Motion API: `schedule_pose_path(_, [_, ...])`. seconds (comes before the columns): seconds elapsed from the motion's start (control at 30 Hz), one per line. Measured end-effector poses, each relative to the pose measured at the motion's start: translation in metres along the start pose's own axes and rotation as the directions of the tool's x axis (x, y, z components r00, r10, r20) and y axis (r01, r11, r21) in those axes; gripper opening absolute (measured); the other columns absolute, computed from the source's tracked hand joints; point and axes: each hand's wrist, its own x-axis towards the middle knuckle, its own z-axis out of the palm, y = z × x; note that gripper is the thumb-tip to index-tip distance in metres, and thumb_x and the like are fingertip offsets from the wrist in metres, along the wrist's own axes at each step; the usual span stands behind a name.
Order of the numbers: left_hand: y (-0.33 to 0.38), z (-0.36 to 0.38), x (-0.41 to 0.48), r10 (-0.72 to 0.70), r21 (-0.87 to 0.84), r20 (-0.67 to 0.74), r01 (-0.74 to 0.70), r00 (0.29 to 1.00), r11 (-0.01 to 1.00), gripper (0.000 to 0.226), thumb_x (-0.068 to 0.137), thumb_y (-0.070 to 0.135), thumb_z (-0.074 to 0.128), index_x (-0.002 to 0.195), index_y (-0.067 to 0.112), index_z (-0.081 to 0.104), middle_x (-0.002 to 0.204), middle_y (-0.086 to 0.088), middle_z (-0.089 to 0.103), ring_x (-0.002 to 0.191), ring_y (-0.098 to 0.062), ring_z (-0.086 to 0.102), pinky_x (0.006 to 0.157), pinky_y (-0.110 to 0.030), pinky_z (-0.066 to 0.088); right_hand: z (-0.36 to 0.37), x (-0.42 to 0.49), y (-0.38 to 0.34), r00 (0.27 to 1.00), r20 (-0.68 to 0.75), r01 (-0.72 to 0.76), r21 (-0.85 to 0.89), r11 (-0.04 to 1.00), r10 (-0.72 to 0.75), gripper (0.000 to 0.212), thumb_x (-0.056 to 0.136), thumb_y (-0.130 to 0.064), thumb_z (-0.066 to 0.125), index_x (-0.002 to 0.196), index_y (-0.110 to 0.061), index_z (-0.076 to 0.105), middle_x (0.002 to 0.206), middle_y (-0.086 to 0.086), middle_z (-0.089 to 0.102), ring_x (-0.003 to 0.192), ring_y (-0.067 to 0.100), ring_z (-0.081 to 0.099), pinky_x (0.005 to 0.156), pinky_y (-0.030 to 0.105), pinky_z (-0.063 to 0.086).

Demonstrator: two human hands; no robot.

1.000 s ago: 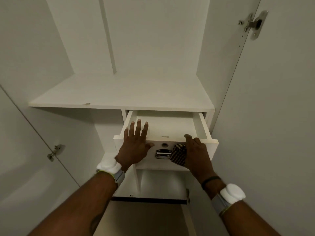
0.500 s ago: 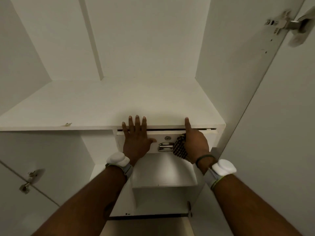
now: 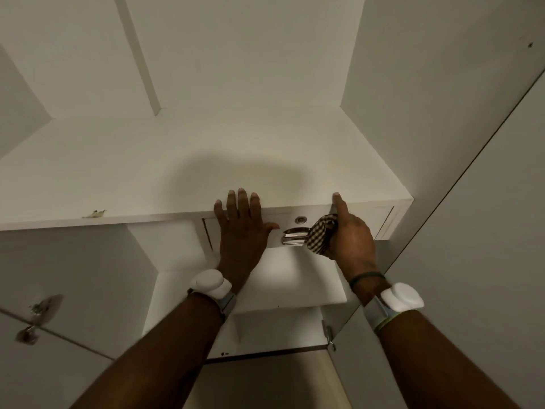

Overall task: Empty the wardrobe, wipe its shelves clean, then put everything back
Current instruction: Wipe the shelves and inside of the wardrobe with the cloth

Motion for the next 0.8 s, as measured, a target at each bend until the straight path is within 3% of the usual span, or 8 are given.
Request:
schedule_pose_path(0.17, [0.009,-0.007,-0.013,-0.034,-0.074,-0.06,0.03,0.998,0.997,0.077,0.094,0.05,0.059,0.151,0.004,0.036,0.157,-0.025,0.031,0.148,-0.044,0.023,0.12,-0.063,0.012,0.017,-0.049,-0.003,0.986,0.114,-0.148,0.254,0.956,0.123,0.127,0.079,-0.01,0.082,0.158,-0.038,-0.014,0.091,-0.005,0.066,0.075,0.013,0.064,0.071,0.031,0.055])
schedule_pose_path(0.27, [0.019,-0.005,-0.044,-0.04,-0.152,-0.101,0.024,0.994,0.988,0.081,0.091,0.028,0.06,0.159,0.005,0.021,0.165,-0.023,0.011,0.154,-0.041,0.004,0.122,-0.061,0.006,0.049,-0.094,0.004,0.967,0.138,-0.242,0.247,0.938,0.213,0.086,0.087,-0.017,0.076,0.156,-0.022,0.026,0.097,-0.008,0.064,0.085,0.014,0.066,0.071,0.02,0.051])
schedule_pose_path(0.3, [0.021,0.001,-0.06,-0.024,-0.178,-0.107,0.005,0.994,0.984,0.083,0.088,0.024,0.061,0.159,0.005,0.021,0.166,-0.023,0.008,0.154,-0.041,0.002,0.122,-0.061,0.005,0.058,-0.104,0.008,0.949,0.18,-0.307,0.339,0.89,0.259,0.056,0.089,-0.017,0.073,0.14,-0.018,0.05,0.097,-0.006,0.069,0.09,0.02,0.069,0.071,0.017,0.053])
schedule_pose_path(0.37, [0.025,0.022,-0.089,0.034,-0.206,-0.056,-0.045,0.998,0.977,0.083,0.084,0.017,0.063,0.157,0.004,0.025,0.165,-0.025,0.009,0.154,-0.042,0.002,0.122,-0.062,0.008,0.079,-0.113,0.022,0.876,0.353,-0.473,0.484,0.736,0.33,0.014,0.089,-0.017,0.072,0.102,-0.016,0.067,0.088,-0.002,0.073,0.091,0.025,0.072,0.065,0.018,0.058])
schedule_pose_path(0.47, [0.018,0.058,-0.136,0.11,-0.221,0.159,-0.073,0.981,0.972,0.086,0.081,0.01,0.061,0.158,0.004,0.023,0.166,-0.023,0.005,0.153,-0.043,0.002,0.12,-0.063,0.015,0.104,-0.12,0.049,0.854,0.429,-0.488,0.458,0.743,0.296,0.023,0.079,-0.028,0.076,0.098,-0.019,0.068,0.091,-0.004,0.074,0.087,0.014,0.073,0.072,0.036,0.064])
schedule_pose_path(0.6, [0.017,0.105,-0.166,0.061,-0.156,0.58,0.037,0.812,0.987,0.095,0.084,0.018,0.061,0.161,0.009,0.007,0.166,-0.021,-0.002,0.153,-0.043,0.002,0.121,-0.06,0.019,0.139,-0.111,0.082,0.832,0.449,-0.506,0.377,0.776,0.325,0.009,0.094,-0.01,0.063,0.101,-0.014,0.067,0.093,-0.001,0.071,0.087,0.018,0.068,0.074,0.03,0.059])
schedule_pose_path(0.73, [0.02,0.133,-0.16,-0.006,-0.083,0.782,0.114,0.623,0.99,0.083,0.096,0.028,0.052,0.161,0.009,0.003,0.167,-0.02,-0.002,0.153,-0.041,0.0,0.122,-0.056,0.015,0.171,-0.091,0.107,0.775,0.561,-0.538,0.346,0.769,0.29,0.009,0.097,-0.004,0.059,0.099,-0.003,0.067,0.09,0.004,0.065,0.083,0.016,0.06,0.085,0.043,0.058])
schedule_pose_path(0.8, [0.024,0.153,-0.145,-0.05,-0.027,0.83,0.13,0.556,0.991,0.075,0.1,0.031,0.046,0.161,0.009,0.007,0.167,-0.018,0.001,0.154,-0.039,-0.001,0.124,-0.051,0.011,0.192,-0.079,0.124,0.758,0.6,-0.544,0.363,0.757,0.257,0.009,0.093,-0.003,0.067,0.102,0.0,0.067,0.091,0.003,0.065,0.086,0.017,0.06,0.086,0.038,0.054])
